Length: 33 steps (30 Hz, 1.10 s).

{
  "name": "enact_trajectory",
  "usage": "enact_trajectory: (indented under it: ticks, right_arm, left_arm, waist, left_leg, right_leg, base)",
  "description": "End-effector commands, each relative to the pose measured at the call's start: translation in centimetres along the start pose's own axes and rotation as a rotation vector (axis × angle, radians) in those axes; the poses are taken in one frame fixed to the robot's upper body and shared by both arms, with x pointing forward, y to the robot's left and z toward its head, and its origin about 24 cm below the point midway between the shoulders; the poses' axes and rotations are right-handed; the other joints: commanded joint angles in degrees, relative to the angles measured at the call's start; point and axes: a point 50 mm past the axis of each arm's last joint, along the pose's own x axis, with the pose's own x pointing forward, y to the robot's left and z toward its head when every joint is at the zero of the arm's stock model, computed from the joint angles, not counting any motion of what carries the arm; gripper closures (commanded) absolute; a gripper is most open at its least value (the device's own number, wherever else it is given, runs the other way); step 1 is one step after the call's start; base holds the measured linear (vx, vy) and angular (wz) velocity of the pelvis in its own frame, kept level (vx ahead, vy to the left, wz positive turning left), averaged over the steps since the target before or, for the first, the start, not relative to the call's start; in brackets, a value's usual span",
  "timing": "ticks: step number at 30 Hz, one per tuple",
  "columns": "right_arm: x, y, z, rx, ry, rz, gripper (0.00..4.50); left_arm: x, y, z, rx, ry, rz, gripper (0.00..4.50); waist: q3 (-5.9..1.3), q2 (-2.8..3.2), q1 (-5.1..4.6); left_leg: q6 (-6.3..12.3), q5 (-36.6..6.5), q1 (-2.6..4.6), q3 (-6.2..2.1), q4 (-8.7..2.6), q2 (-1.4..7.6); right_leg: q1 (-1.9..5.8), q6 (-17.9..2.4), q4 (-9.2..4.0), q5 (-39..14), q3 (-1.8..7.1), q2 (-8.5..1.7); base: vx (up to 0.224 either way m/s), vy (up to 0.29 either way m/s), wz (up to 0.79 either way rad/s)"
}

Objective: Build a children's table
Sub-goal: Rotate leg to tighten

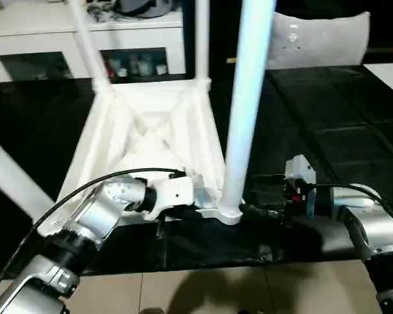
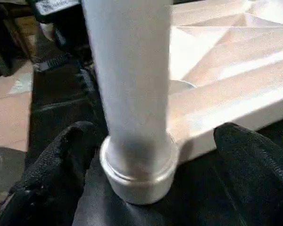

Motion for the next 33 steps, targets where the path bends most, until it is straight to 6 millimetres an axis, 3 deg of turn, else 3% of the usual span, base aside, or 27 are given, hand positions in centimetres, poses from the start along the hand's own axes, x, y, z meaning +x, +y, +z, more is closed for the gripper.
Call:
enact_trajectory:
  ticks: [1, 4, 6, 8, 11, 17, 20, 25, 26, 28, 29, 31, 33]
  right_arm:
    - [-0.1, 0.8, 0.3, -0.008, 0.007, 0.056, 0.11]
    - [-0.5, 1.1, 0.2, -0.009, 0.014, 0.06, 0.11]
    - [-1.1, 1.5, 0.2, -0.002, 0.018, 0.059, 0.11]
    - [-1.7, 1.9, 0.5, 0.012, -0.005, 0.06, 0.05]
    - [-1.7, 2.5, 1.3, 0.017, -0.067, 0.053, 0.05]
    - [0.4, 3.8, 2.6, 0.043, -0.199, 0.012, 0.05]
    - [2.0, 4.3, 2.6, 0.08, -0.234, -0.029, 0.05]
    - [3.0, 5.4, 2.1, 0.141, -0.254, -0.03, 0.05]
    - [3.3, 5.7, 2.0, 0.154, -0.258, -0.029, 0.05]
    - [3.6, 6.0, 2.0, 0.16, -0.259, -0.03, 0.05]
    - [4.2, 6.2, 1.9, 0.174, -0.262, -0.046, 0.05]
    - [4.6, 6.2, 1.8, 0.191, -0.259, -0.068, 0.05]
    - [5.2, 6.0, 1.5, 0.199, -0.251, -0.088, 0.05]
  left_arm:
    - [0.4, 1.1, -0.1, 0.006, 0.046, 0.099, 4.5]
    - [0.6, 1.3, 0.0, -0.01, 0.038, 0.12, 4.5]
    - [0.7, 1.5, 0.2, -0.032, 0.006, 0.149, 4.5]
    - [0.6, 1.6, 0.7, -0.034, -0.038, 0.169, 4.06]
    - [0.3, 1.4, 1.2, -0.04, -0.084, 0.174, 3.81]
    - [-0.8, 0.9, 1.7, -0.098, -0.198, 0.3, 3.41]
    - [-1.6, 0.3, 1.9, -0.214, -0.307, 0.428, 3.11]
    - [-2.9, -0.6, 2.1, -0.35, -0.462, 0.635, 2.7]
    - [-3.3, -1.0, 1.9, -0.391, -0.487, 0.695, 2.67]
    - [-3.8, -1.4, 1.6, -0.414, -0.501, 0.759, 2.47]
    - [-4.5, -2.2, 1.0, -0.439, -0.501, 0.836, 2.47]
    - [-5.0, -3.1, 0.6, -0.47, -0.494, 0.88, 2.26]
    - [-5.4, -4.3, 0.2, -0.466, -0.486, 0.854, 2.08]
  waist:
    - [-4.02, -0.8, -0.1]
    - [-3.88, -1.23, 0.27]
    - [-3.63, -1.24, -0.1]
    - [-3.64, -1.38, -0.17]
    - [-3.62, -1.39, -0.73]
    - [-3.53, -1.25, -1.49]
    - [-3.61, -1.26, -1.69]
    - [-3.43, -1.25, -1.83]
    - [-3.32, -1.19, -1.78]
    - [-3.06, -1.39, -2.04]
    - [-3.03, -1.41, -2.08]
    - [-2.8, -1.7, -2.34]
    - [-2.64, -1.43, -2.68]
  left_leg:
    - [6.51, -6.3, -0.6, 1.42, -3.69, 0.93]
    - [5.64, -7.7, -0.6, 1.51, -3.92, 0.71]
    - [5.16, -9.6, -0.72, 1.61, -4.0, 0.42]
    - [5.18, -10.1, -0.56, 1.7, -3.88, 0.26]
    - [5.22, -10.0, -0.92, 1.54, -3.97, 0.11]
    - [4.79, -10.3, -1.01, 1.51, -4.08, 0.17]
    - [4.24, -10.2, -0.87, 1.53, -4.04, 0.25]
    - [4.41, -10.7, -1.23, 1.44, -4.21, 0.53]
    - [4.58, -11.5, -0.99, 1.53, -4.19, 0.43]
    - [4.44, -12.8, -1.24, 1.44, -4.33, 0.32]
    - [4.31, -13.5, -1.0, 1.47, -4.18, 0.05]
    - [3.98, -14.3, -1.09, 1.46, -4.15, -0.11]
    - [3.65, -15.5, -1.04, 1.23, -4.29, -0.02]
  right_leg:
    - [4.05, -8.2, -3.18, -17.9, 3.2, -2.26]
    - [4.22, -5.7, -3.77, -22.5, 3.21, -2.39]
    - [4.18, -3.7, -4.43, -25.9, 2.92, -2.2]
    - [3.97, -3.0, -4.7, -27.2, 2.83, -2.18]
    - [4.14, -1.3, -5.04, -28.3, 2.49, -2.03]
    - [3.76, -1.6, -5.14, -28.7, 2.37, -2.03]
    - [3.64, -1.4, -5.02, -28.7, 2.4, -2.03]
    - [3.7, -1.4, -5.22, -28.5, 2.41, -2.1]
    - [3.33, -1.0, -5.49, -29.3, 2.46, -1.93]
    - [3.5, -0.1, -5.77, -30.7, 2.18, -1.82]
    - [3.27, 1.1, -6.07, -32.6, 2.03, -1.78]
    - [3.12, 2.5, -6.49, -34.5, 1.75, -1.69]
    - [3.01, 3.3, -6.9, -35.8, 1.54, -1.71]
  base:
    - [0.0, 0.0, 0.0]
    - [0.0, 0.0, 0.0]
    - [0.0, 0.0, 0.0]
    - [0.0, 0.0, 0.0]
    - [0.0, 0.0, 0.0]
    - [0.0, 0.0, 0.0]
    - [0.0, 0.0, 0.0]
    - [0.0, 0.0, 0.0]
    - [0.0, 0.0, 0.0]
    - [0.0, 0.0, 0.0]
    - [0.0, 0.0, 0.0]
    - [0.0, 0.0, 0.0]
    - [0.0, 0.0, 0.0]
